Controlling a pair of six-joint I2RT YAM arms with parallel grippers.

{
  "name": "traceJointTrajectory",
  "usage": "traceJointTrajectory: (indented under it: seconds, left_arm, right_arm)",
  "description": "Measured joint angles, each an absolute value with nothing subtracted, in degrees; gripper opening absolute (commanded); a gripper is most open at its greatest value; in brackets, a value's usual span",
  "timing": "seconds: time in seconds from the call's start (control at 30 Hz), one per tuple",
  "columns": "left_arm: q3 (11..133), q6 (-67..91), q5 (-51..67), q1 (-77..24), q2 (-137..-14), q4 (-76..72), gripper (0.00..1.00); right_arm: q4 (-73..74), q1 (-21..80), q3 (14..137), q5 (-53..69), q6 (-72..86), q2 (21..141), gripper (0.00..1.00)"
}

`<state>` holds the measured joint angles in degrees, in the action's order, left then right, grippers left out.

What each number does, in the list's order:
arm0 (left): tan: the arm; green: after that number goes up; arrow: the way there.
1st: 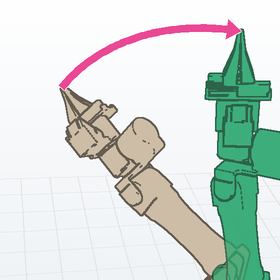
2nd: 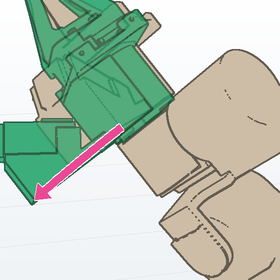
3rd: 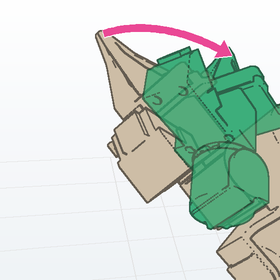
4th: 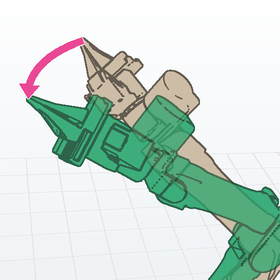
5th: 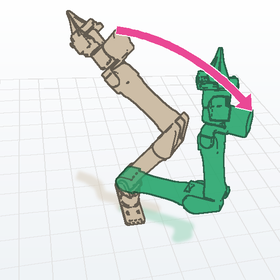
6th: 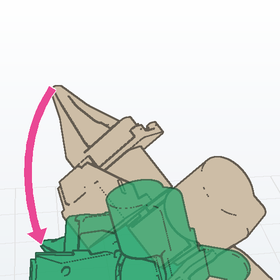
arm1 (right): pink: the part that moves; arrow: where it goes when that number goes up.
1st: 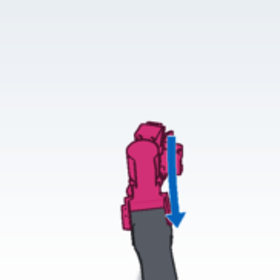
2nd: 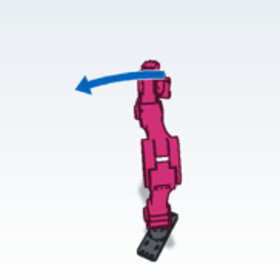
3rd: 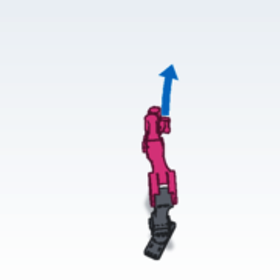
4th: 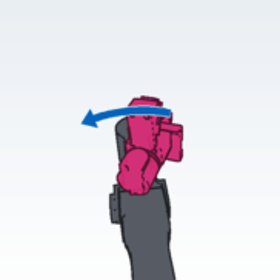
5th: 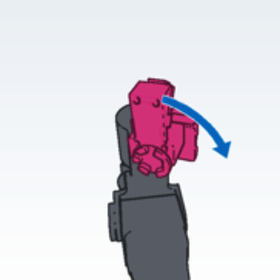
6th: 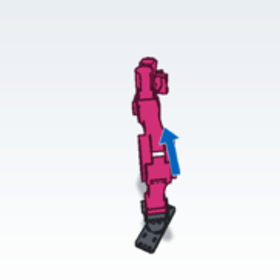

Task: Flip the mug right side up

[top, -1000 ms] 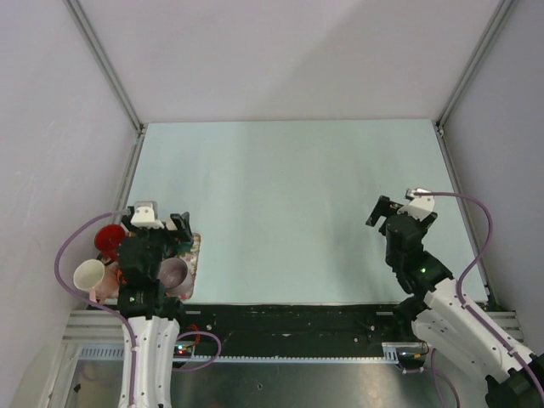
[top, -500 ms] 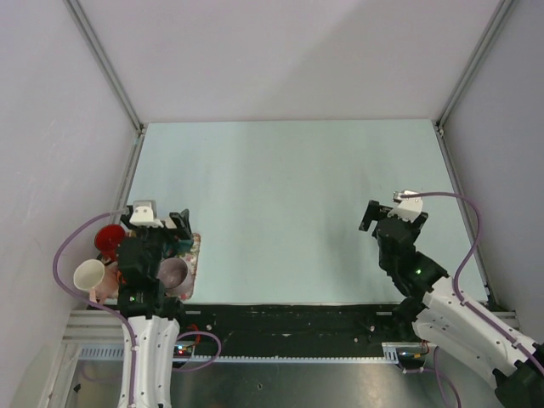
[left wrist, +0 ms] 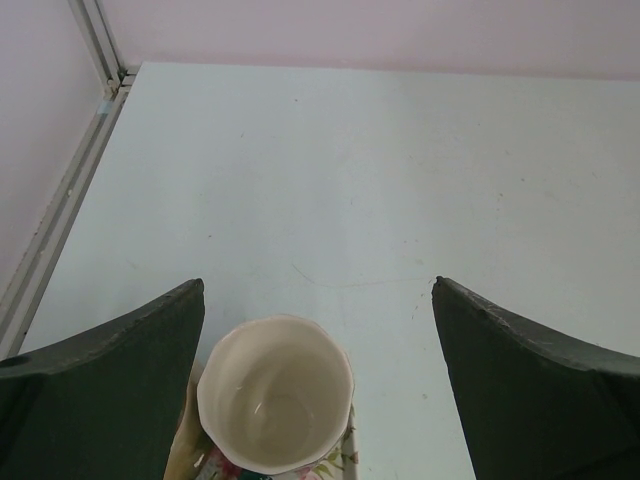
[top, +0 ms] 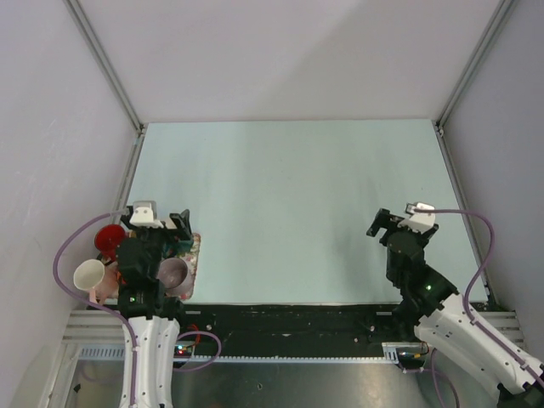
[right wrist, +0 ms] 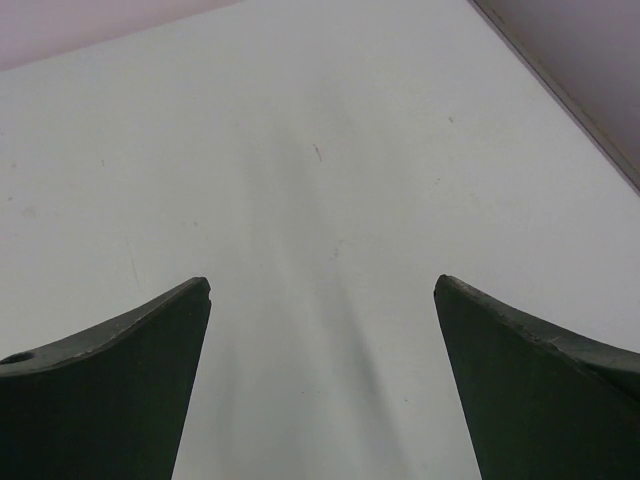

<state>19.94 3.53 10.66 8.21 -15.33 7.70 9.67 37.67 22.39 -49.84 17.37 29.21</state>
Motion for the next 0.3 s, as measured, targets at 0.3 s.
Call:
traceJointTrajectory:
  seconds: [0.3]
  left_arm:
    - [19.9, 3.5, 11.5, 8.7, -15.3, 7.7, 0.98]
  right_arm:
    - [9.5, 38.0, 19.1, -53.7, 20.7, 26.6, 1.00]
